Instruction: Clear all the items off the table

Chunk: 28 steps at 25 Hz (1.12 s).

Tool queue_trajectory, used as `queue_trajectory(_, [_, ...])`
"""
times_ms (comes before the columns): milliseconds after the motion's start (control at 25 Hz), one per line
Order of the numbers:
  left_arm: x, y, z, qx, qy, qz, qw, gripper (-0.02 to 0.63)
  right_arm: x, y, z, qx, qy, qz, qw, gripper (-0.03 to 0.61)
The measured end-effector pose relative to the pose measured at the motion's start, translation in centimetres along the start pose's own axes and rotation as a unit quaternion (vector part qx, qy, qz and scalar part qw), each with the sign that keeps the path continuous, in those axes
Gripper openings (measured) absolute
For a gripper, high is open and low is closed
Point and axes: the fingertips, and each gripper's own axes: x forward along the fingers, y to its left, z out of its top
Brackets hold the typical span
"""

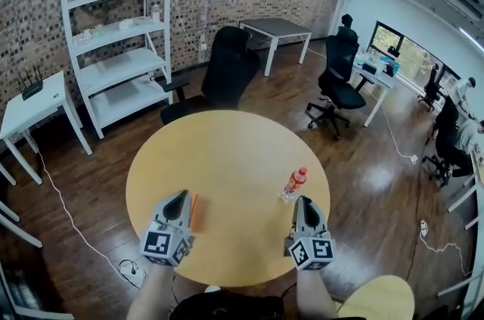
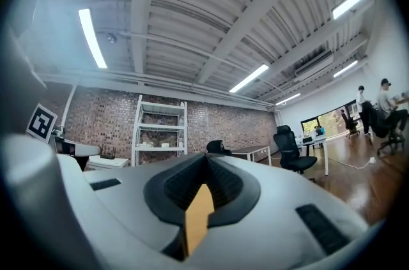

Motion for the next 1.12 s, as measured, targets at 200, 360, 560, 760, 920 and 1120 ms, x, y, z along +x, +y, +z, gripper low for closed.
queue_trajectory(200, [4.6,-3.5,-0.2,-0.034,0.000,-0.012,0.9994,0.000,-1.5,-6.7,1.7,0.008,0.000,-0.069,0.998,0.002])
queue_trajectory(360, [6.5,-7.6,-1.9,-0.053,0.015,-0.048,0.9973,0.000,-4.1,-10.6,1.8,-0.008,0.015,-0.099,0.995,0.002])
queue_trajectory(560, [9.3,-9.6,-2.5,-0.064,0.027,-0.069,0.9952,0.000,-5.6,-13.8,2.9,-0.009,0.015,-0.130,0.991,0.002])
queue_trajectory(760, [11.6,-11.2,-2.7,-0.071,0.021,-0.081,0.9940,0.000,-6.3,-16.4,3.2,-0.012,0.017,-0.147,0.989,0.002])
queue_trajectory(920, [12.7,-13.0,-2.8,-0.081,0.019,-0.097,0.9918,0.001,-7.4,-17.6,3.8,-0.019,0.014,-0.158,0.987,0.002])
queue_trajectory(1120, [13.6,-14.9,-3.6,-0.082,0.025,-0.110,0.9902,0.000,-8.2,-19.0,4.2,-0.025,0.010,-0.165,0.986,0.002])
